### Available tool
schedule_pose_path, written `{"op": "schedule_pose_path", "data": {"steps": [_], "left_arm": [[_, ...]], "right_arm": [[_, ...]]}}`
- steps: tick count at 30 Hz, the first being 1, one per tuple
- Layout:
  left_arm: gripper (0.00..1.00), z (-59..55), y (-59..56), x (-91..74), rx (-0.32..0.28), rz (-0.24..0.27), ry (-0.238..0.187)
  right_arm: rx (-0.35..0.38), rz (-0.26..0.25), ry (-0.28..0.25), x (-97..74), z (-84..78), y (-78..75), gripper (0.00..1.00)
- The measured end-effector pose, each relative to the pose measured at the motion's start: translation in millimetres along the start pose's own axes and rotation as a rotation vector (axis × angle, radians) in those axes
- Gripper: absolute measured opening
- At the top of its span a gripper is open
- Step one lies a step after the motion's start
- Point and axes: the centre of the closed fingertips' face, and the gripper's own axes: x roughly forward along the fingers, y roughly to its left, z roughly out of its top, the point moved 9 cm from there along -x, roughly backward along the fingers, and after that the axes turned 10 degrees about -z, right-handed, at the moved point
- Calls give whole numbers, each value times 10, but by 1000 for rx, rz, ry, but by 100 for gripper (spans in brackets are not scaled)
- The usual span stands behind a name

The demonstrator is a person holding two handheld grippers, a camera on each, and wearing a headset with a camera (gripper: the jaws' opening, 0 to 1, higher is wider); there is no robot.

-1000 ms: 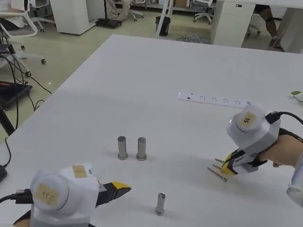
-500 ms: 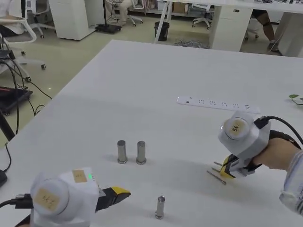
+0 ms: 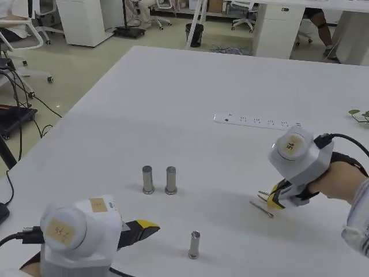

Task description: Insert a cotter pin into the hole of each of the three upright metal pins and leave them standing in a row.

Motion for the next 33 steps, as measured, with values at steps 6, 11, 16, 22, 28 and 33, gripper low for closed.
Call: {"op": "schedule_pose_path", "data": {"steps": [6, 11, 16, 22, 28, 33], "left_arm": [[83, 22, -11, 27, -14, -6, -8], [83, 54, -32, 27, -1, -9, -14], [83, 61, -25, 25, 0, -11, -9], [81, 58, -30, 47, -12, -18, -6], [78, 110, -1, 33, -46, -19, -35], [76, 176, 2, 18, -28, -11, -36]], "right_arm": [[-33, -50, -8, -145, 5, 18, 2], [-47, -80, -46, -305, 28, 79, 2], [-59, -104, -81, -466, 43, 162, 2], [-47, -125, -139, -652, 63, 272, 2], [-30, -139, -226, -827, 94, 391, 2], [-31, -153, -281, -958, 120, 492, 2]]}}
